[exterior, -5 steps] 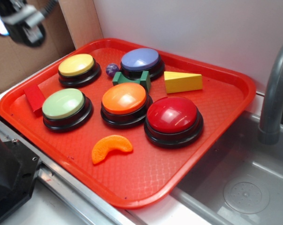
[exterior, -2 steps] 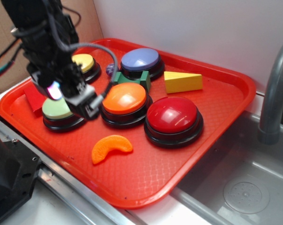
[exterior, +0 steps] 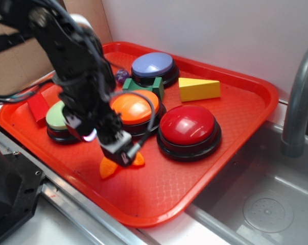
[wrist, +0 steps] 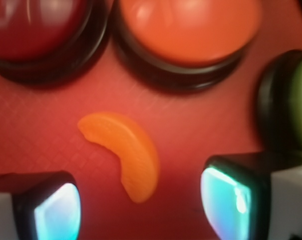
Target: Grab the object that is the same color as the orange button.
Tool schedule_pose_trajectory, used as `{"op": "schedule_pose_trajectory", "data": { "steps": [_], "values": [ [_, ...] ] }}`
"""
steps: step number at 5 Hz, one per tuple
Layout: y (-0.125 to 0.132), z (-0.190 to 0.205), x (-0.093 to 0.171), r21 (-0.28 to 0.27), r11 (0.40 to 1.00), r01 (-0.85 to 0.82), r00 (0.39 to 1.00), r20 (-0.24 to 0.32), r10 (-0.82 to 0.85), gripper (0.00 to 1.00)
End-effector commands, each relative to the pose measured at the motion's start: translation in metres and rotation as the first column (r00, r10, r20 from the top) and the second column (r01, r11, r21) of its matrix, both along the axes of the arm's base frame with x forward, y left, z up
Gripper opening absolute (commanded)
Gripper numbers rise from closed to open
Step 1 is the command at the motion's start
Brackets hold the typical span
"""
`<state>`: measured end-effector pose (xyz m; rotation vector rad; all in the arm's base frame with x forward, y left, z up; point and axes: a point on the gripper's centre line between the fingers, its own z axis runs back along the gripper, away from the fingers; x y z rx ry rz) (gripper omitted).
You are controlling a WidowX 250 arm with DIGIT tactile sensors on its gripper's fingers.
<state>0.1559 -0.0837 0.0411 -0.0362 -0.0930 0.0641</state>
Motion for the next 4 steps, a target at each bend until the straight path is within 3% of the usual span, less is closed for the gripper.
{"op": "schedule_pose_trajectory", "data": {
  "steps": [1, 2, 4],
  "values": [
    [-0.013, -0.025, 0.002, 0.009, 0.999, 0.031, 1.0, -0.002, -0.031, 1.0],
    [-0.013, -0.03, 0.001, -0.016, 0.999, 0.028, 1.0, -0.003, -0.028, 1.0],
    [-0.003, -0.034, -0.001, -0.012, 1.0, -0.026, 1.0, -0.001, 0.026, 1.0]
  ]
}}
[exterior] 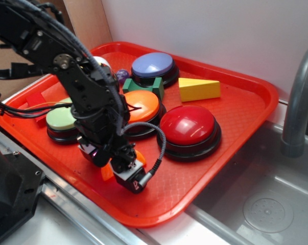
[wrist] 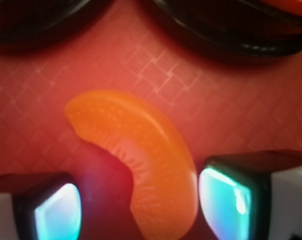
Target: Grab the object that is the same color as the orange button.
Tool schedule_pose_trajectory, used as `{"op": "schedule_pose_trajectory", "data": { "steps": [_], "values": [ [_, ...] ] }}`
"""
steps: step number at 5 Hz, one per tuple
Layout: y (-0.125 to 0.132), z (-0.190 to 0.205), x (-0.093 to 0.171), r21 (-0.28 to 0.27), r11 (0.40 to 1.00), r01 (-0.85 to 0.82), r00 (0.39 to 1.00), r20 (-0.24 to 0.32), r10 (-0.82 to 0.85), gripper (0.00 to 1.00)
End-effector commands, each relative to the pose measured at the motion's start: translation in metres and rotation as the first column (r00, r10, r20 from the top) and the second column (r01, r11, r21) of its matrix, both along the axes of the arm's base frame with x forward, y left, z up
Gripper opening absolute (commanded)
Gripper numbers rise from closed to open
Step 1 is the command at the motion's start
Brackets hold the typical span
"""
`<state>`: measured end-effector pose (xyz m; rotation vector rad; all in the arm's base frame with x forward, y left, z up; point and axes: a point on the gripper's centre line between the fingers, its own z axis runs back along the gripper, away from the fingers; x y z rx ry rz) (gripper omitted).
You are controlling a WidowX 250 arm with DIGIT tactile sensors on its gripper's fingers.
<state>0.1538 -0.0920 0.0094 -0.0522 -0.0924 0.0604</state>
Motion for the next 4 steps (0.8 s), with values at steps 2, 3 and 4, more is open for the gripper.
{"op": "schedule_pose_trajectory", "data": {
  "steps": [2, 3, 4],
  "values": [
    [0.0126, -0.0054, 0.0057, 0.005, 0.996, -0.085, 0.996, -0.001, 0.085, 0.0],
    [0.0154, -0.0072, 0.0079, 0.008, 0.995, -0.099, 0.995, -0.002, 0.099, 0.0],
    [0.0175, -0.0084, 0.0073, -0.001, 0.994, -0.112, 0.994, -0.011, 0.112, 0.0]
  ]
}}
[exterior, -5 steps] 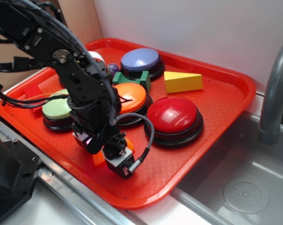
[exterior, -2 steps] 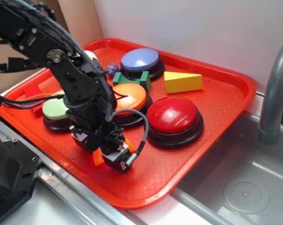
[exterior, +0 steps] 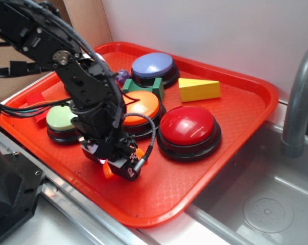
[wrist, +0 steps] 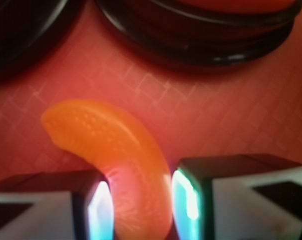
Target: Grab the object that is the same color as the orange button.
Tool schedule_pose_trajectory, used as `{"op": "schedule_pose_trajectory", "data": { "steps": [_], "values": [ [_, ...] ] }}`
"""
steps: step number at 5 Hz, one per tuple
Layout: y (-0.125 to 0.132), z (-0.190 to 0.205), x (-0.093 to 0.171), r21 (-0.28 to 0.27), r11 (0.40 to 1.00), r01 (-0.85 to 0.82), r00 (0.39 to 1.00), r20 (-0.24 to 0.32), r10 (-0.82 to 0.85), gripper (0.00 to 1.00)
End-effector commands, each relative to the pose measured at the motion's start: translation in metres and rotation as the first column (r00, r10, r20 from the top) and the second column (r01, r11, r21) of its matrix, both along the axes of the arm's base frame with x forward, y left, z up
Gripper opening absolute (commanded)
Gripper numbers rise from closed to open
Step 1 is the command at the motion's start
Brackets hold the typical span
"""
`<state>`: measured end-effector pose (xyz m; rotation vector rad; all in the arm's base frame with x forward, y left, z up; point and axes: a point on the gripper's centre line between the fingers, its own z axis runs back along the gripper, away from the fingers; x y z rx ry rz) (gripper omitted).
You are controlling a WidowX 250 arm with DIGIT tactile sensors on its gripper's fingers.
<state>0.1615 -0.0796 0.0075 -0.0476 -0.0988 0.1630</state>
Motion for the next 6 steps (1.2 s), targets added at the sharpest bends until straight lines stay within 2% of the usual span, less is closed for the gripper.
{"op": "schedule_pose_trajectory", "data": {
  "steps": [1, 2, 3, 4, 6],
  "values": [
    [0.006, -0.003, 0.0, 0.023, 1.0, -0.014, 0.999, -0.032, 0.015, 0.0],
    [0.01, 0.016, 0.0, 0.033, 0.998, -0.06, 0.998, -0.015, 0.061, 0.0],
    [0.012, 0.045, 0.002, 0.039, 0.994, -0.1, 0.995, 0.029, 0.099, 0.0],
    [0.012, 0.079, 0.0, 0.013, 0.992, -0.127, 0.989, 0.081, 0.126, 0.0],
    [0.014, 0.156, -0.005, -0.039, 0.997, -0.059, 0.992, 0.107, 0.063, 0.0]
  ]
}}
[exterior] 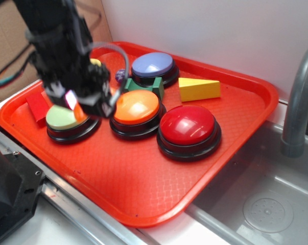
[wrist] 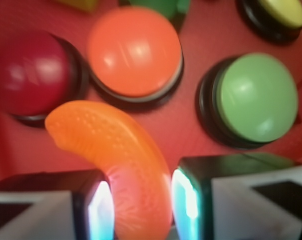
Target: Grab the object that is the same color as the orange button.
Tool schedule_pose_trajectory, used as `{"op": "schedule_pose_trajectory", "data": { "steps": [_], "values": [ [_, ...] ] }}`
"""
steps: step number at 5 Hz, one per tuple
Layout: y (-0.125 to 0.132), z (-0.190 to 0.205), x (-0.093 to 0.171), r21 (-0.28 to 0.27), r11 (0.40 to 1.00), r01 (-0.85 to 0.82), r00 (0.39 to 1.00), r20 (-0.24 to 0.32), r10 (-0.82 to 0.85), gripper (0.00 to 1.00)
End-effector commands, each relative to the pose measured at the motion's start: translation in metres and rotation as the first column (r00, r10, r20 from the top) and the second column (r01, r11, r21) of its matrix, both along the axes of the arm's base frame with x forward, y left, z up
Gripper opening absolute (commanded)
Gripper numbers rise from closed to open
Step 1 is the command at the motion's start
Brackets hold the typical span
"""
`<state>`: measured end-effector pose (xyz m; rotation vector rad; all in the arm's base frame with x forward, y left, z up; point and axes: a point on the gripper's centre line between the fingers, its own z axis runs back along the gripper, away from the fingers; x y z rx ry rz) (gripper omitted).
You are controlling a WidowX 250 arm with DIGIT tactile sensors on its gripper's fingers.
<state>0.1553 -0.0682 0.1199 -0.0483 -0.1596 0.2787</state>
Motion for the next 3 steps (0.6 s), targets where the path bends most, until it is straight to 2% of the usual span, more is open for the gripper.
{"op": "schedule_pose_trajectory", "data": {
  "steps": [1, 2, 3],
  "values": [
    [0.018, 0.061, 0.001, -0.046, 0.995, 0.086, 0.996, 0.001, -0.086, 0.0],
    [0.027, 0.061, 0.002, -0.057, 0.995, 0.079, 0.997, 0.011, -0.079, 0.0],
    [0.036, 0.053, 0.006, -0.061, 0.997, 0.04, 0.997, -0.058, -0.043, 0.0]
  ]
}}
